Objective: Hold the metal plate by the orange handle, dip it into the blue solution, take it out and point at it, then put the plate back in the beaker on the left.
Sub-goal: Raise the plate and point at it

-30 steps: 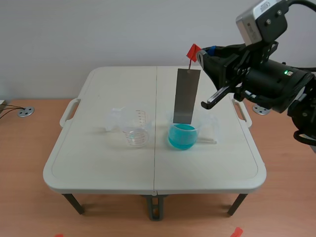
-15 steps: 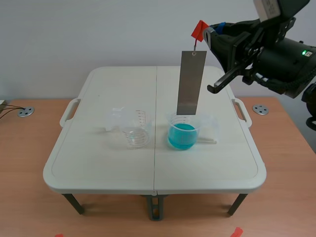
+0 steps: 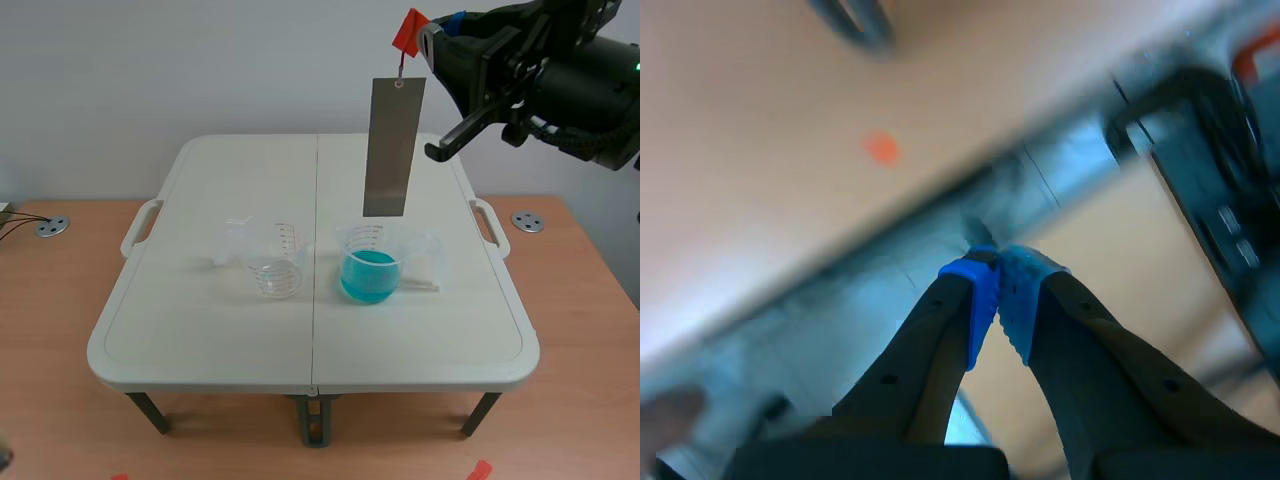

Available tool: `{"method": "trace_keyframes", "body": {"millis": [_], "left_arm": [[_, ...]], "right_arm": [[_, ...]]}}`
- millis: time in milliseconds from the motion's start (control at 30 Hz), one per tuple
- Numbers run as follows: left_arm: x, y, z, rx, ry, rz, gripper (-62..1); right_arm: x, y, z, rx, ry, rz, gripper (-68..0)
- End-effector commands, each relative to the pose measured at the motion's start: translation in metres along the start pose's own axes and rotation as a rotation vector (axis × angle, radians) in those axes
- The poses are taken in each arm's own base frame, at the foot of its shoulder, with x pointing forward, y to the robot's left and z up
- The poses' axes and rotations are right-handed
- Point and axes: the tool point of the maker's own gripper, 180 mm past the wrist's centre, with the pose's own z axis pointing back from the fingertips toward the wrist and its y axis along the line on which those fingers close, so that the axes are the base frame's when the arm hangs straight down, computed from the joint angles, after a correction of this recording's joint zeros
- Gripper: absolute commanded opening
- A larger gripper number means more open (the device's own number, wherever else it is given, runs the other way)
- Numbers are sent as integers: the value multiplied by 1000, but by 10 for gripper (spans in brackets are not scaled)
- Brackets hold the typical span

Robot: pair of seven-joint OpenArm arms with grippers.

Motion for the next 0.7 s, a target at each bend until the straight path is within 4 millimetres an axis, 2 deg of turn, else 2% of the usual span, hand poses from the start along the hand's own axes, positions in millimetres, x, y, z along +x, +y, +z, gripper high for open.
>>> {"method": "trace_keyframes", "body": {"millis": [0, 133, 400, 567, 667], "left_arm": [[22, 7, 2, 8, -54, -27, -592], [77, 19, 2, 25, -181, -97, -593], [176, 22, -6, -33, -404, -213, -593], [234, 9, -9, -88, -534, -266, -593], [261, -5, -15, -119, -582, -286, -593]], "right_arm": [[20, -7, -1, -13, -53, 15, -662], [24, -6, -1, -11, -48, 8, -662], [30, -4, -2, -7, -33, 8, -662], [35, -3, -2, -4, -41, 3, -662], [36, -3, -3, -3, -39, -1, -662]]}}
